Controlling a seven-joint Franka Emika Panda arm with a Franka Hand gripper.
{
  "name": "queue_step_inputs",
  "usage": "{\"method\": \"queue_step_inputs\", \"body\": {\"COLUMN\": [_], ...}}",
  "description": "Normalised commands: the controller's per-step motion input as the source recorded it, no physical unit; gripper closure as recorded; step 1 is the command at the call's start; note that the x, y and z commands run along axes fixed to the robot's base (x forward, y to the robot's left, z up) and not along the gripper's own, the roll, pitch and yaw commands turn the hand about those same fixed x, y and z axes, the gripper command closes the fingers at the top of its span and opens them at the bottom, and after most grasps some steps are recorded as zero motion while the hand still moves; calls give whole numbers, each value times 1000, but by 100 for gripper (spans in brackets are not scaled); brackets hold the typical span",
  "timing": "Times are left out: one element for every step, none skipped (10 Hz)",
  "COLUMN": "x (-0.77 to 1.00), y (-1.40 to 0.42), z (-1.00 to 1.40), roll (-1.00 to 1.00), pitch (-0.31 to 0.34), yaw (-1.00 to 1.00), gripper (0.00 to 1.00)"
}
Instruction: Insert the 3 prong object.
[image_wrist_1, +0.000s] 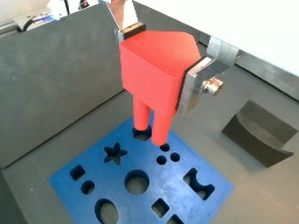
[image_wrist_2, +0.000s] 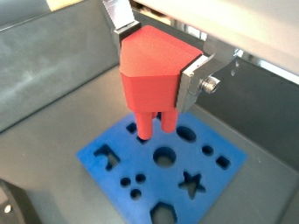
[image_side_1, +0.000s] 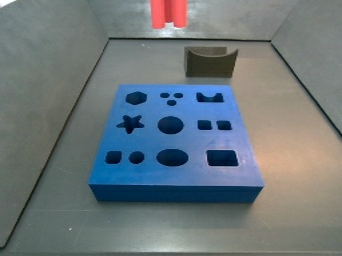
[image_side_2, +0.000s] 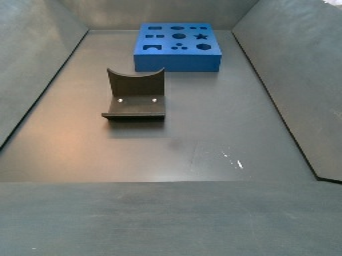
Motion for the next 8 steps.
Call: {"method": "queue_step_inputs", "body": {"x": [-289, -340, -289, -106, -26, 0, 0, -43], "y": [571, 563, 437, 177, 34, 0, 0, 0], "z": [-1000, -1000, -1000, -914, -860, -811, -794, -783], "roll": [0, 0, 0, 0, 21, 57, 84, 101], "pitch": [-59, -30, -43, -100, -123, -144, -147, -159], "yaw": [-460, -466, -543, -649, -700, -677, -583, -437], "gripper": [100, 100, 100, 100, 100, 100, 100, 100]}}
